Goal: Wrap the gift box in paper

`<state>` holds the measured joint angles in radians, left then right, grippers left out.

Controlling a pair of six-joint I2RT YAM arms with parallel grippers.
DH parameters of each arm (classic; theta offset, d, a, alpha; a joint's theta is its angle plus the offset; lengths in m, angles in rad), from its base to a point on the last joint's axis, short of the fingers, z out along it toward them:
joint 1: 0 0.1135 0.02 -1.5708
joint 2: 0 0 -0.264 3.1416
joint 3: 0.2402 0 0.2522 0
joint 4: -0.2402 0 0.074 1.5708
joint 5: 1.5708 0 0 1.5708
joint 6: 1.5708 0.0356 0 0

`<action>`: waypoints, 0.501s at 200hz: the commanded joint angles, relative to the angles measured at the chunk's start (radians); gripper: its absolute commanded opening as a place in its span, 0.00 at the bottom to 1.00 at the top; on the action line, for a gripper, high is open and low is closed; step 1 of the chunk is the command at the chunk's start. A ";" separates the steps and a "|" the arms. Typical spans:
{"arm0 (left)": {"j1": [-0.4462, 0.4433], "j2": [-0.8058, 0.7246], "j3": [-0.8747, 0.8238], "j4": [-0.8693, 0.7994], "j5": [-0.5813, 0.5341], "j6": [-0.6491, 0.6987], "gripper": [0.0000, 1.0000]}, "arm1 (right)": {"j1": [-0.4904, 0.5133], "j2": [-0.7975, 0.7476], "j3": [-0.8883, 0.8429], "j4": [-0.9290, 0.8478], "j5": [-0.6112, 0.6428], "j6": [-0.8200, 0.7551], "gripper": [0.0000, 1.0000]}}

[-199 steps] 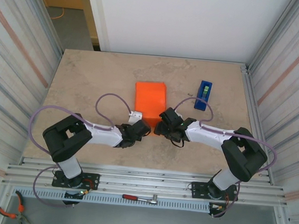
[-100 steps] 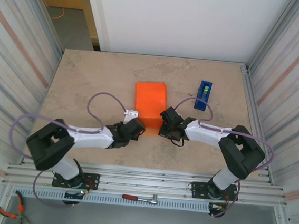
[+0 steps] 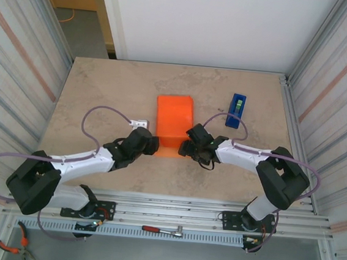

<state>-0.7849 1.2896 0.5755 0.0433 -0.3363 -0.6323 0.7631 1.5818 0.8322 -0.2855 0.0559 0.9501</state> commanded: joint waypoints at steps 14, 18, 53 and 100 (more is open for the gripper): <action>0.003 0.076 0.022 0.049 0.039 0.021 0.60 | -0.021 -0.006 0.036 -0.038 0.006 -0.016 0.82; 0.004 0.087 0.029 0.050 0.038 0.026 0.60 | -0.023 -0.004 0.040 -0.039 0.006 -0.018 0.82; 0.015 0.181 0.084 0.052 0.027 0.071 0.59 | -0.037 0.016 0.057 -0.036 0.000 -0.028 0.82; 0.018 0.277 0.113 0.060 -0.002 0.099 0.54 | -0.054 0.048 0.077 -0.022 -0.018 -0.036 0.80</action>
<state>-0.7776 1.5318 0.6628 0.0875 -0.3069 -0.5682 0.7197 1.6035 0.8787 -0.2939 0.0483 0.9337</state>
